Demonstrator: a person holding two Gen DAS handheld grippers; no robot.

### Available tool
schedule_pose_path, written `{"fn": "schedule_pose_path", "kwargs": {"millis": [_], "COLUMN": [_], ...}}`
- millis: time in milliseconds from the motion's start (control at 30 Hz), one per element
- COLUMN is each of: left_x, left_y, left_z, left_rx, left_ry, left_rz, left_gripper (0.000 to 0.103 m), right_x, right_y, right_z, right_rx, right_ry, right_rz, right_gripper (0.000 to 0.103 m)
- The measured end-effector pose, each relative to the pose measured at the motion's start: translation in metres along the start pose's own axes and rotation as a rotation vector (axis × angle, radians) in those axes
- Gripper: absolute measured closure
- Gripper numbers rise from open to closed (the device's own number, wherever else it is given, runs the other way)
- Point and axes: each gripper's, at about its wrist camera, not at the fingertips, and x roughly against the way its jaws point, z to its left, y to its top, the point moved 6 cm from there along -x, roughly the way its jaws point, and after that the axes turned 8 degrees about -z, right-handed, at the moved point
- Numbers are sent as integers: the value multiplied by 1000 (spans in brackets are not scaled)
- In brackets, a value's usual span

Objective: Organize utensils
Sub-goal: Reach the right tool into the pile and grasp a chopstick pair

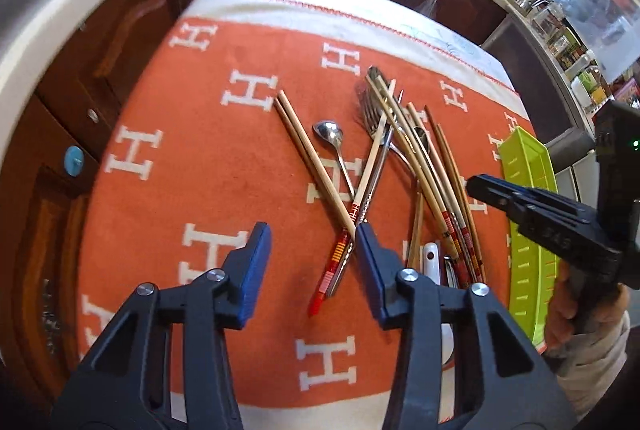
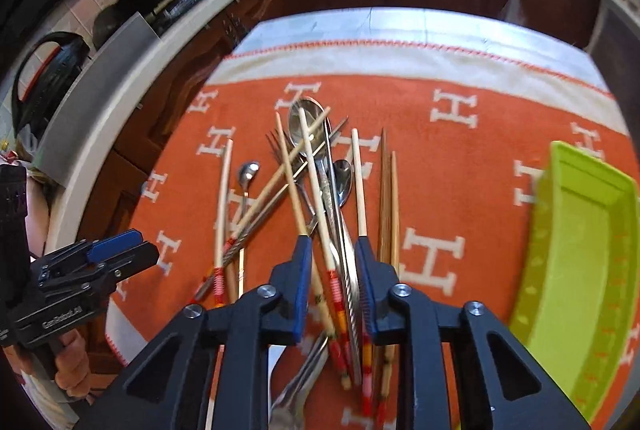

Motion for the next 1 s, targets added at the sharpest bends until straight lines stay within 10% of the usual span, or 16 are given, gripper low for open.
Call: {"fn": "schedule_pose_path", "kwargs": {"millis": [567, 1000], "left_x": [-60, -84], "left_y": [10, 19], "left_z": [0, -20], "left_rx": [119, 95], "left_ry": [-74, -21], "left_rz": [93, 117], "left_gripper": [79, 91], "right_x": [-54, -24], "right_y": [-11, -14], "right_z": [32, 17], "right_rx": [199, 88], "right_ry": [24, 60], "right_rz": [65, 27], "right_gripper": [89, 96]}}
